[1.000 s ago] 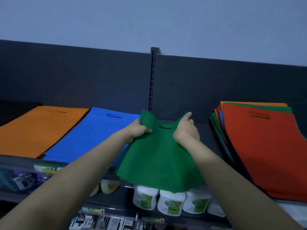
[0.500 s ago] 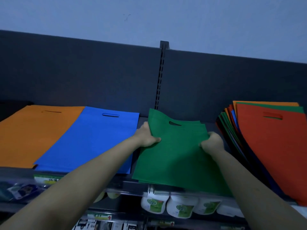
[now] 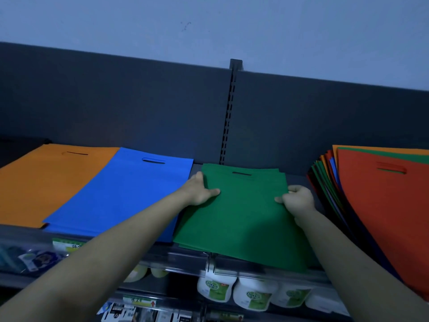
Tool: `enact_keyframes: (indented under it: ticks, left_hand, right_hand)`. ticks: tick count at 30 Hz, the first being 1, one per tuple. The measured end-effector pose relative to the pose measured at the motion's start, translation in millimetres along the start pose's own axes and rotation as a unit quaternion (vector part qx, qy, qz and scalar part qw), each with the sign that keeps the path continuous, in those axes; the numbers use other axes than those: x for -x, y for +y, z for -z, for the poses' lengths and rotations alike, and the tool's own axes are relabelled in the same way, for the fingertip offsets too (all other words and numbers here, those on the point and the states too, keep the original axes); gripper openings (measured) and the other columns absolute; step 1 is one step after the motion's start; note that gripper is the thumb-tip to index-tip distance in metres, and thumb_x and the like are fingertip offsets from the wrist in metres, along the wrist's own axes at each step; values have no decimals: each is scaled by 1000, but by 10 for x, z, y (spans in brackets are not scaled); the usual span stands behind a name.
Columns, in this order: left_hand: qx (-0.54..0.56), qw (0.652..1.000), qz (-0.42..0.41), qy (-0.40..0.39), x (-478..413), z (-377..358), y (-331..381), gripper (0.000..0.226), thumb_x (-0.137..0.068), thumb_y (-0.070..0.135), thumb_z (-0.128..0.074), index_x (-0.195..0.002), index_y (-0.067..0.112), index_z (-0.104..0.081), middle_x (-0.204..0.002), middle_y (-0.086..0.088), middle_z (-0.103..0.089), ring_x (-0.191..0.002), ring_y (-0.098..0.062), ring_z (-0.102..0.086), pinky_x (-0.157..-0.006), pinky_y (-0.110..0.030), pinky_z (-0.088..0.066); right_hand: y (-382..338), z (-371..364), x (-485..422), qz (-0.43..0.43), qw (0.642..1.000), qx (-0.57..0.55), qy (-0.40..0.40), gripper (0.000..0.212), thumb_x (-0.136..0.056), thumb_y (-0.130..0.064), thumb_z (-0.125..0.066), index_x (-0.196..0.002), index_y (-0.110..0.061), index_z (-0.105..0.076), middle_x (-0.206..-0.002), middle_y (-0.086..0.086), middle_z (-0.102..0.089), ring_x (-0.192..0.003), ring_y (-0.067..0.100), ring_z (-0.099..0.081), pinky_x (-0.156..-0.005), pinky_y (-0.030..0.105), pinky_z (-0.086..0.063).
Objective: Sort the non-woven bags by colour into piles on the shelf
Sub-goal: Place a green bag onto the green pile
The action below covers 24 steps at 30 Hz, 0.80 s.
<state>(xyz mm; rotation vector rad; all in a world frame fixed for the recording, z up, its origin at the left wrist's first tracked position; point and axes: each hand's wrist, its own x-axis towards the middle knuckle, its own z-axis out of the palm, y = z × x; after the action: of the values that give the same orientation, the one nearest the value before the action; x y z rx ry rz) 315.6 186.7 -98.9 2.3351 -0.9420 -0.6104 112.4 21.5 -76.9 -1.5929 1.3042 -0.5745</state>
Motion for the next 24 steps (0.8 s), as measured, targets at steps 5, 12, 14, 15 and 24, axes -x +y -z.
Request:
enact_keyframes:
  ticks: [5, 12, 14, 15, 24]
  left_hand:
    - [30, 999, 15, 27, 5, 102, -77, 89, -86, 55, -62, -149, 7, -21, -154, -11, -30, -137, -31, -35, -110, -43, -35]
    - [23, 998, 23, 53, 6, 305, -289, 84, -83, 36, -73, -148, 7, -30, -150, -10, -37, -134, -28, -41, -104, -35, -38]
    - [24, 997, 26, 63, 7, 375, -367, 86, -81, 36, -75, -149, 7, -30, -150, -9, -37, -134, -28, -41, -105, -35, -39]
    - [21, 997, 28, 65, 13, 408, -406, 87, -81, 37, -75, -149, 8, -30, -150, -9, -37, -134, -27, -41, -105, -35, -39]
    - [6, 995, 31, 91, 66, 618, -680, 80, -83, 39, -73, -147, 7, -35, -148, -9, -40, -133, -27, -43, -104, -33, -38]
  right_hand:
    - [-81, -186, 0, 7, 999, -26, -32, 69, -77, 8, -72, -139, -1, -43, -131, 17, -56, -115, 36, -56, -99, 50, -48]
    - [-149, -419, 125, 4, 991, -43, -123, 70, -77, 15, -68, -138, -4, -41, -110, 7, -60, -103, 32, -61, -92, 48, -52]
    - [-178, -495, 153, 10, 989, -41, -139, 79, -76, 15, -69, -144, -6, -34, -124, 10, -59, -108, 33, -60, -93, 50, -52]
    - [-193, -535, 163, 16, 988, -40, -145, 81, -76, 14, -69, -145, -6, -33, -129, 11, -57, -109, 33, -60, -93, 50, -52]
    - [-213, -920, 120, 56, 983, 6, -177, 88, -72, 0, -79, -147, -13, -34, -140, 7, -50, -120, 29, -55, -97, 50, -50]
